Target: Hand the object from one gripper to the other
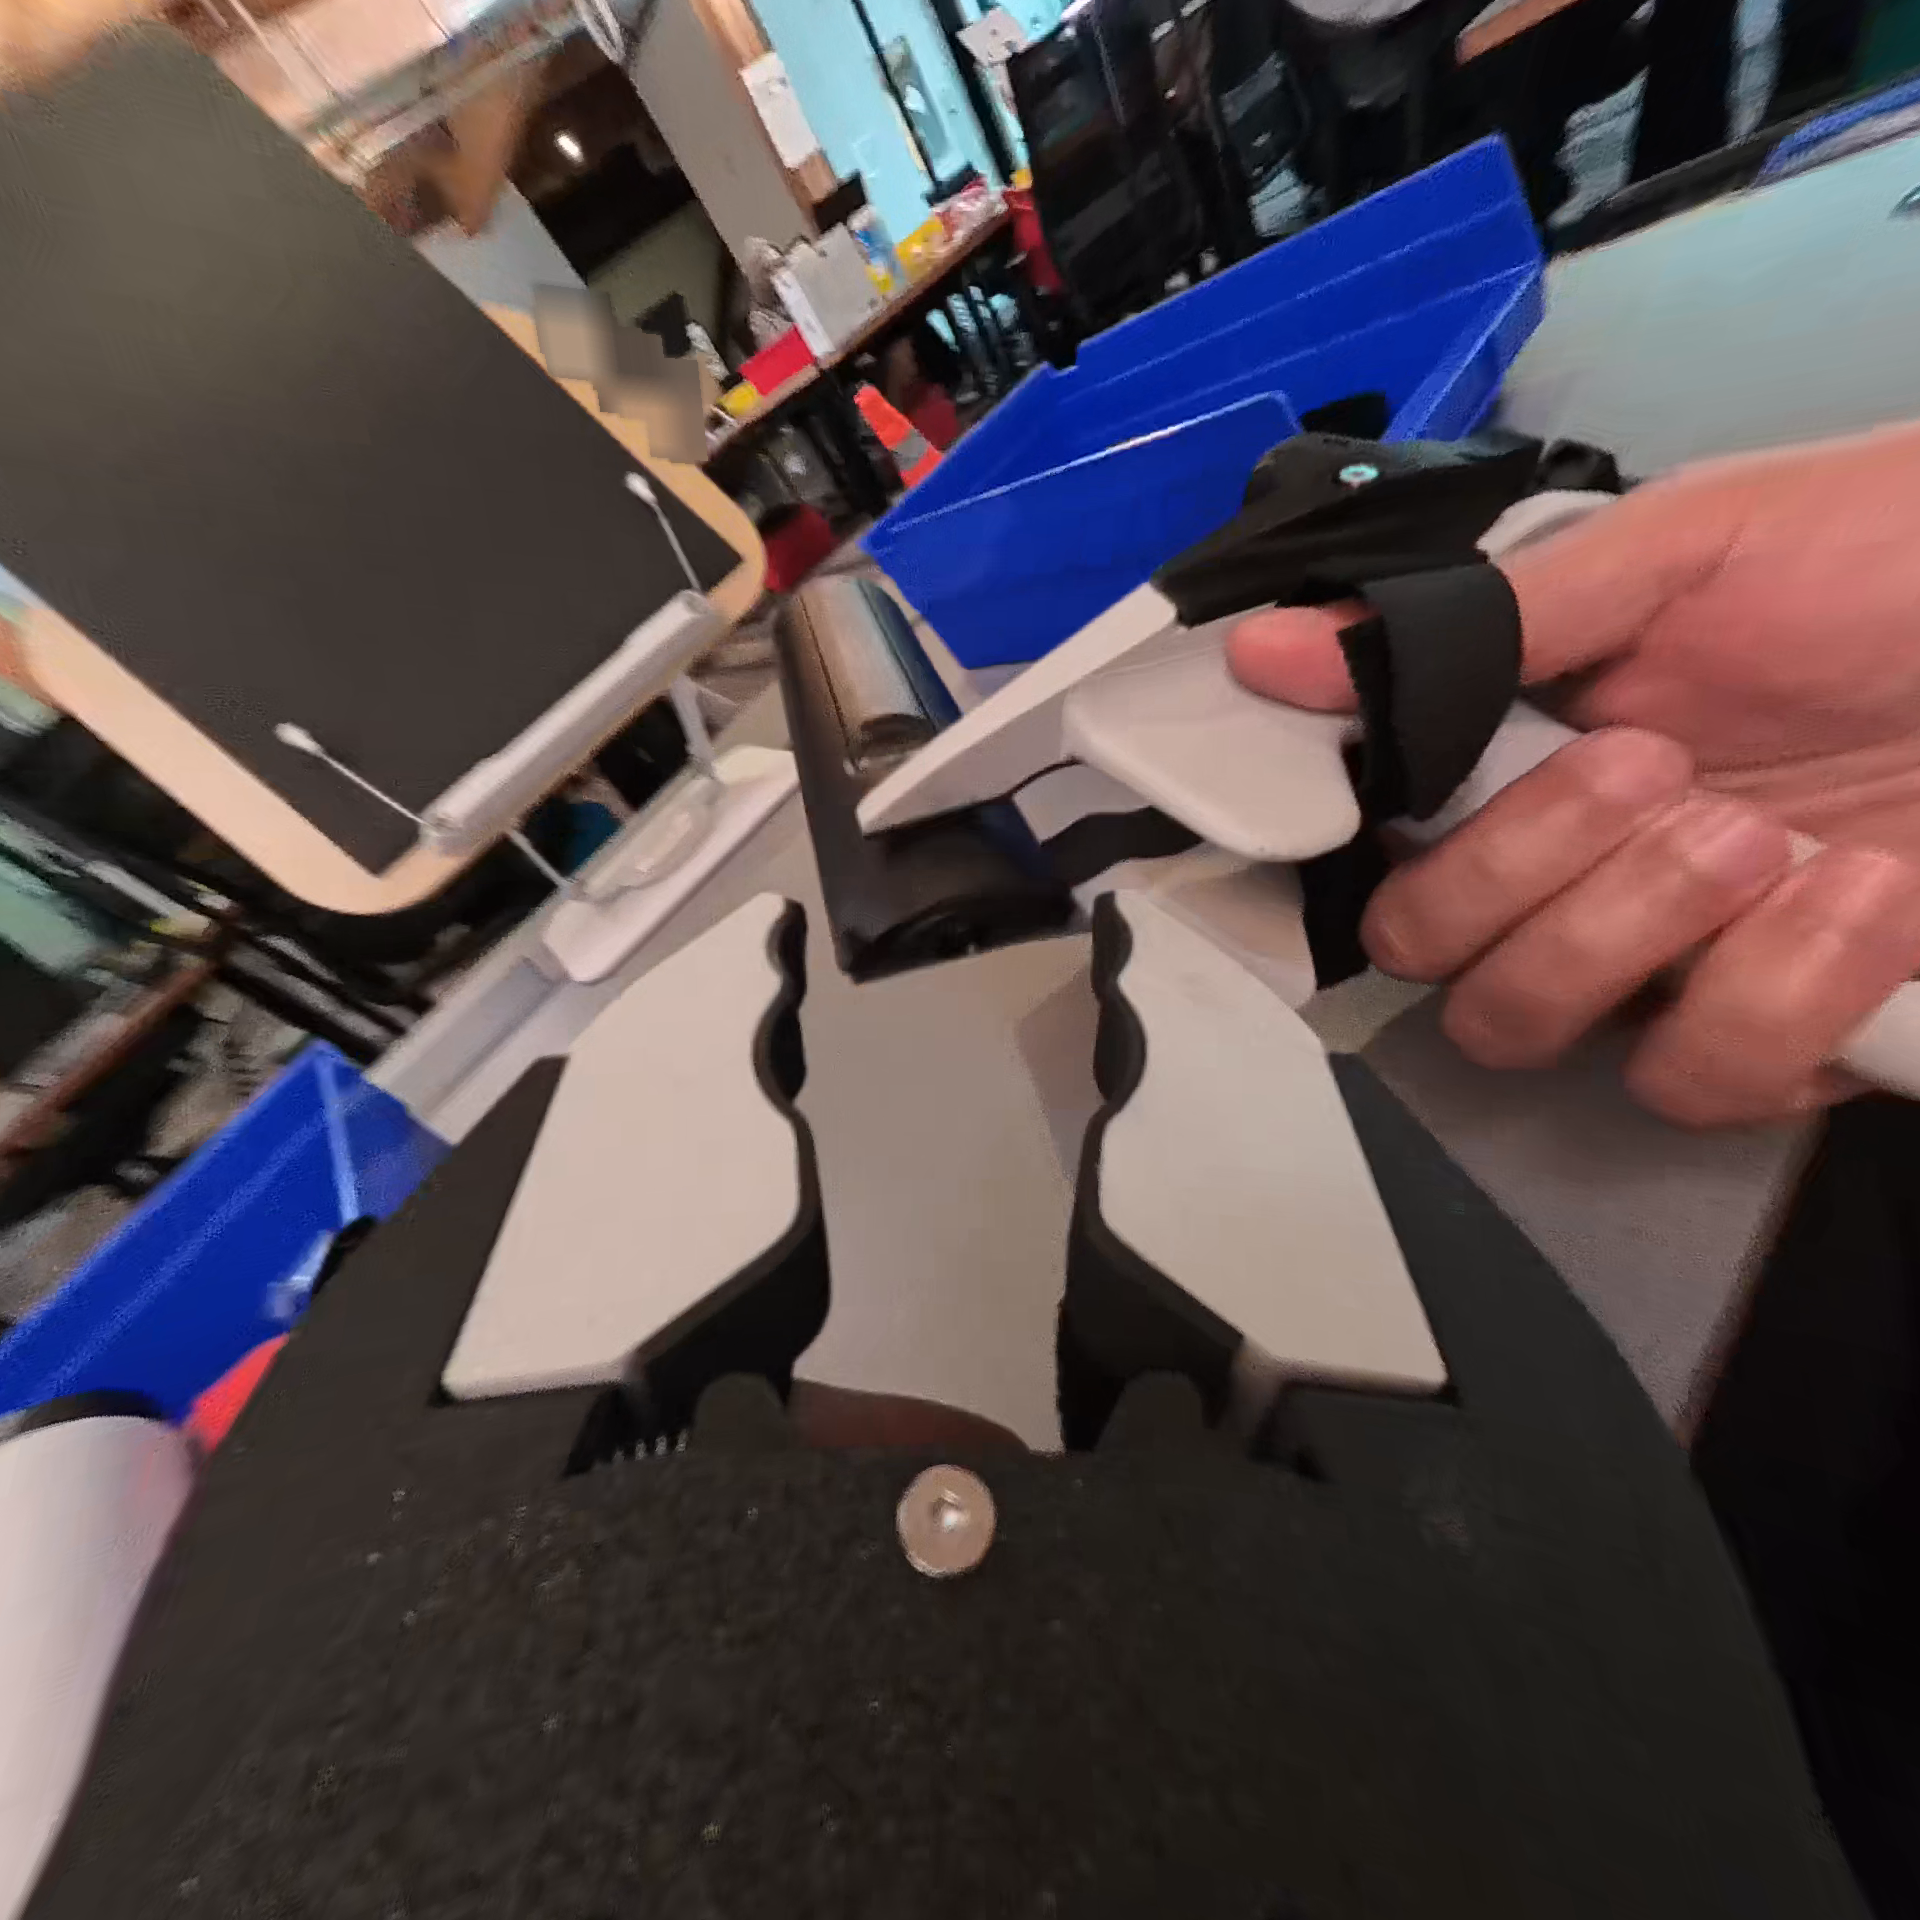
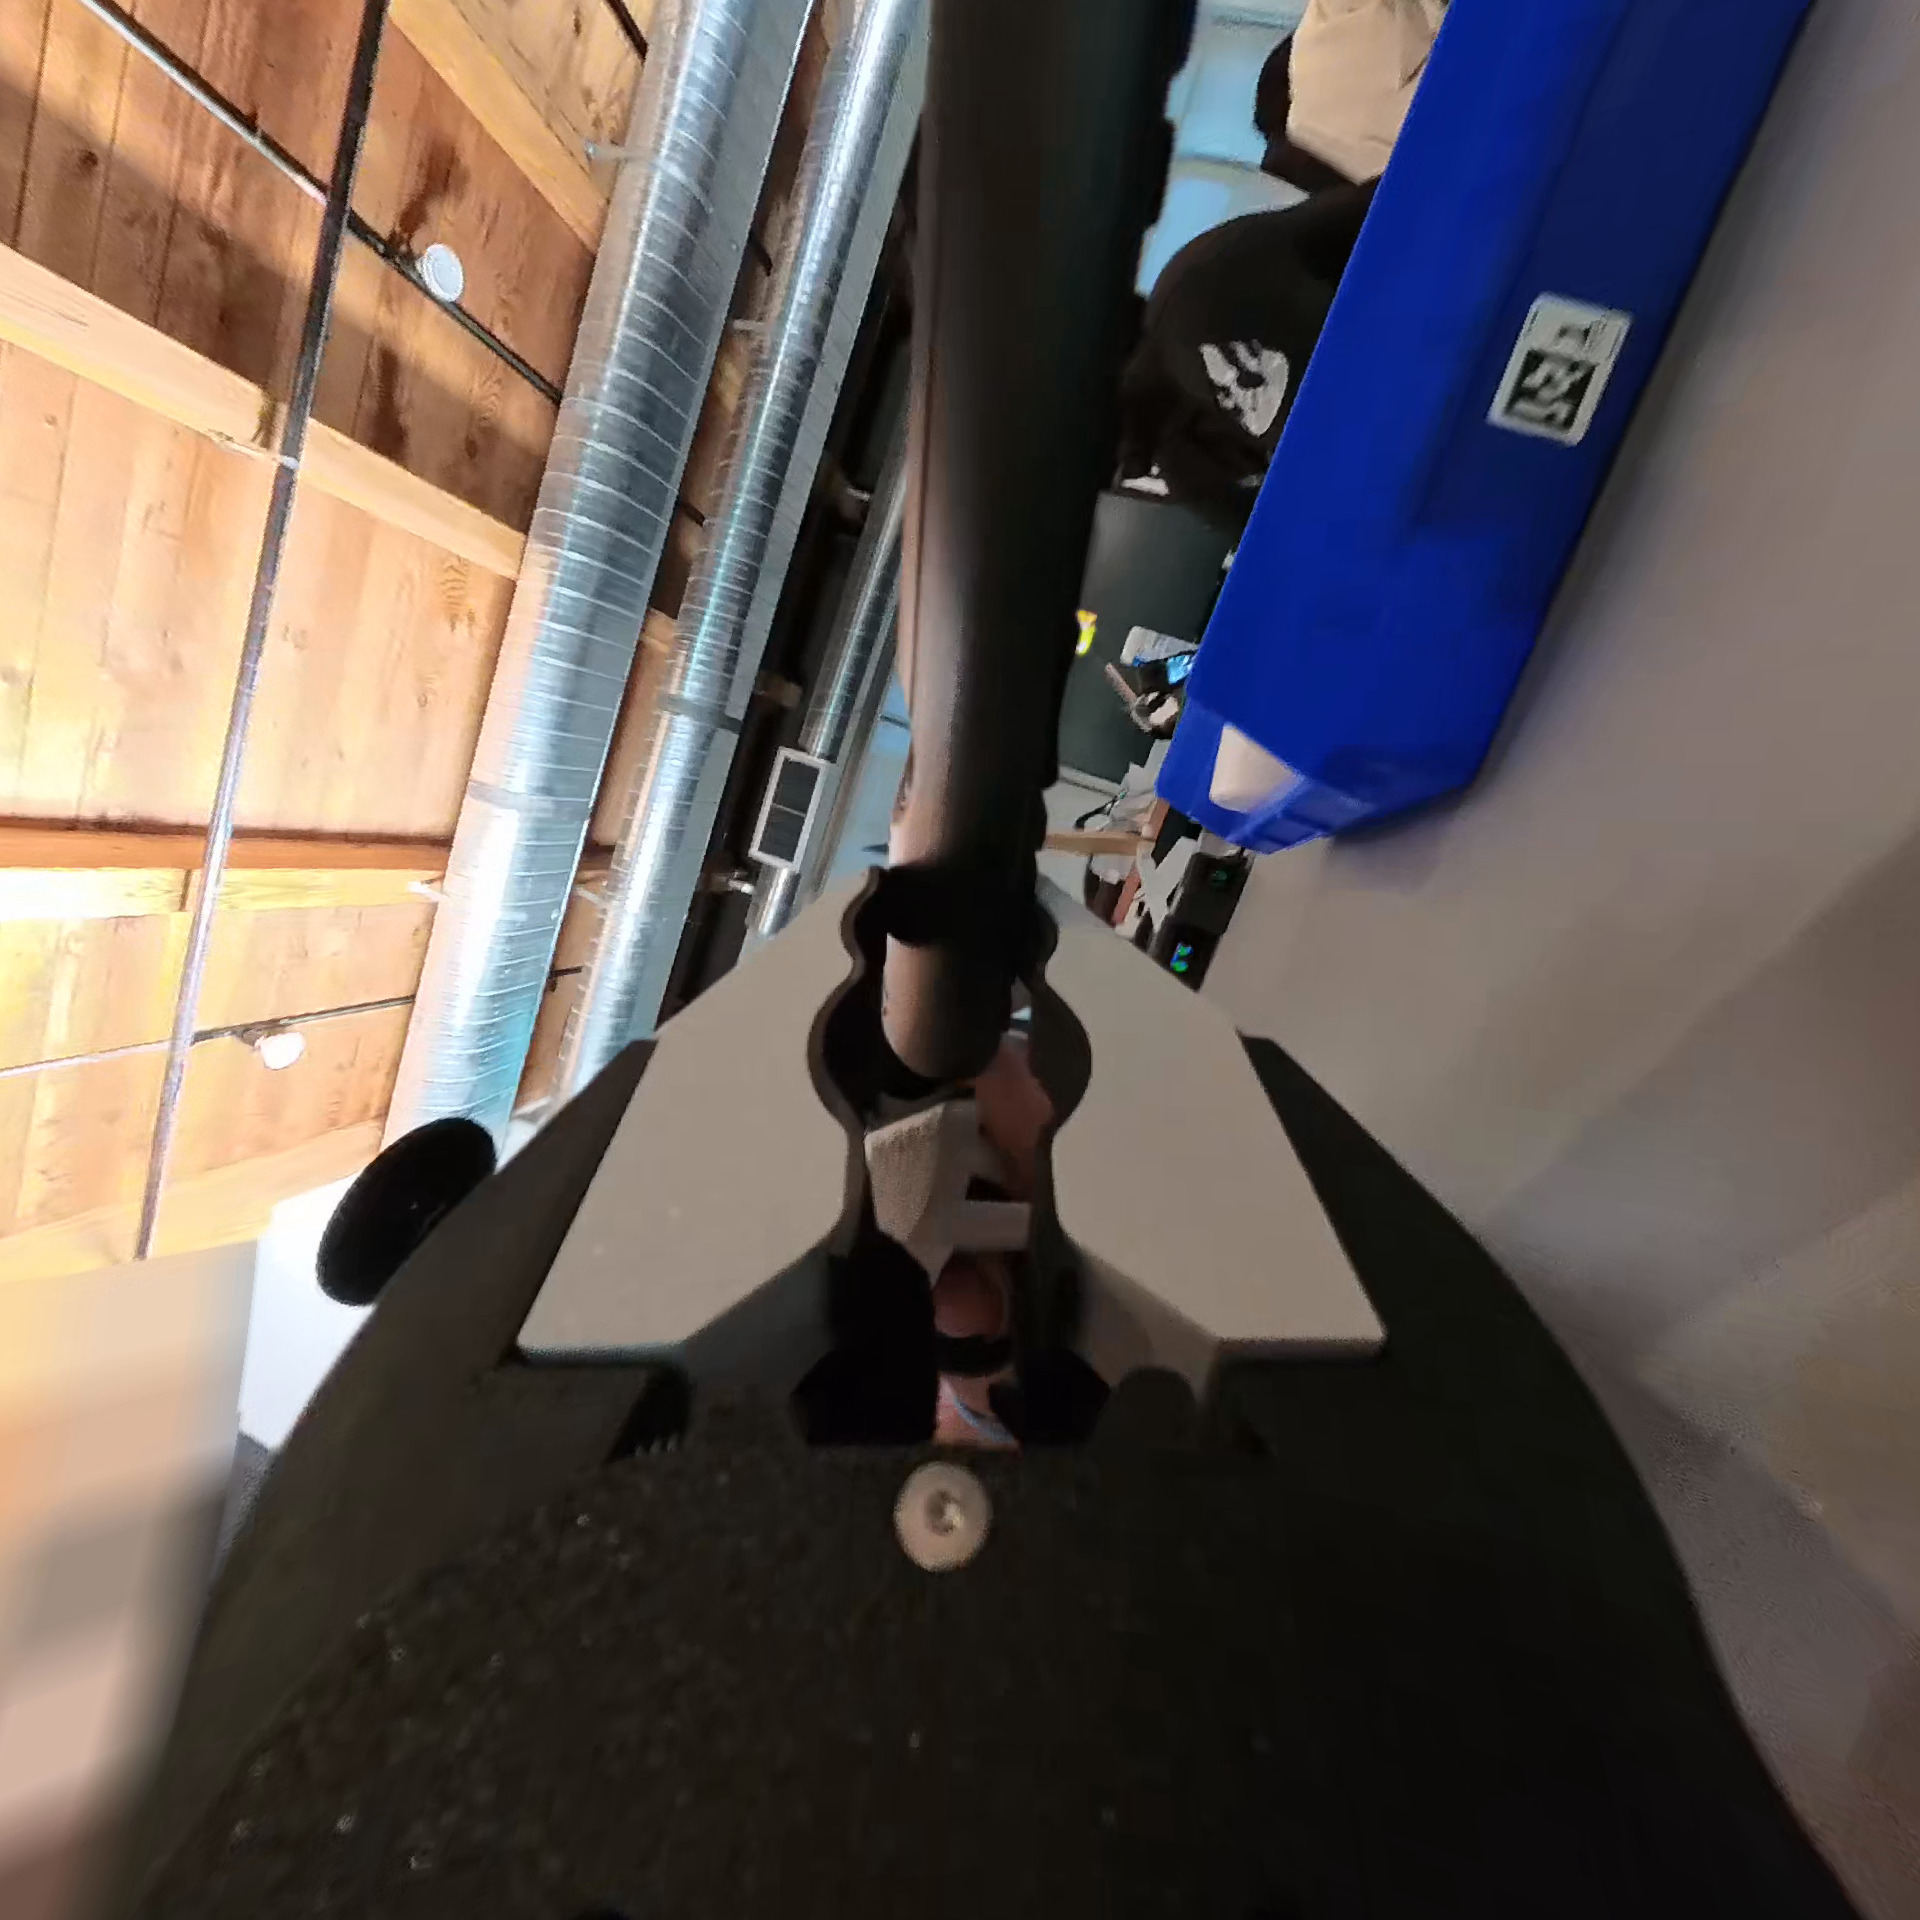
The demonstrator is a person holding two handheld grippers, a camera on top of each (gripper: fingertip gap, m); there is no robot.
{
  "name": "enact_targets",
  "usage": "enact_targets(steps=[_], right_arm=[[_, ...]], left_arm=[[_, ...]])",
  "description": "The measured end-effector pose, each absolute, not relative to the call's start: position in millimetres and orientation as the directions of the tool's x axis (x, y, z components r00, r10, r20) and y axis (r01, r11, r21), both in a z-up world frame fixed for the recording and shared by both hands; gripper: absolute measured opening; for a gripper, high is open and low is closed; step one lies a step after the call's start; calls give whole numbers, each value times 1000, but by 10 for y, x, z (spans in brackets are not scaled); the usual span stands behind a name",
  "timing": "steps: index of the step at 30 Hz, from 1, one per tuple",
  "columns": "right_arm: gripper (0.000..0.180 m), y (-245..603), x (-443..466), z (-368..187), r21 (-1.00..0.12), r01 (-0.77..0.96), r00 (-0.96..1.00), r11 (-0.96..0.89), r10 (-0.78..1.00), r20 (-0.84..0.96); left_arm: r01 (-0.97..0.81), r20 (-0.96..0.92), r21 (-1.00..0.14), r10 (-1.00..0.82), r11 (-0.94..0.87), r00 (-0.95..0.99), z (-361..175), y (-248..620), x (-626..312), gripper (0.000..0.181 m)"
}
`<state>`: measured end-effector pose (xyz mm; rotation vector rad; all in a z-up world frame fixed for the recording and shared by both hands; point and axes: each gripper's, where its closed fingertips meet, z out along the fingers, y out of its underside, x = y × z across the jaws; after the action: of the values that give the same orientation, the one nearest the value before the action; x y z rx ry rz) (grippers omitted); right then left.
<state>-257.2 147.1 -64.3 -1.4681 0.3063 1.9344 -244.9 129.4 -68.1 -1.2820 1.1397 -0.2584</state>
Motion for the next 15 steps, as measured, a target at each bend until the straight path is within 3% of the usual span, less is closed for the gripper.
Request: enact_targets(steps=[1,4,15], right_arm=[[23,1442,-2608,-623,-198,-625,-158,-755,371,-915],[23,1390,-2672,-573,-145,-591,-234,-794,340,-911],[25,1361,-2686,-531,-144,-554,-262,-820,337,-904]], left_arm=[[-423,-550,-828,-679,367,487,-658,1296,-2445,52],[-428,-544,-832,-670,354,505,-644,1316,-2448,52],[-423,-450,-871,-747,248,489,-643,1325,-2461,52]])
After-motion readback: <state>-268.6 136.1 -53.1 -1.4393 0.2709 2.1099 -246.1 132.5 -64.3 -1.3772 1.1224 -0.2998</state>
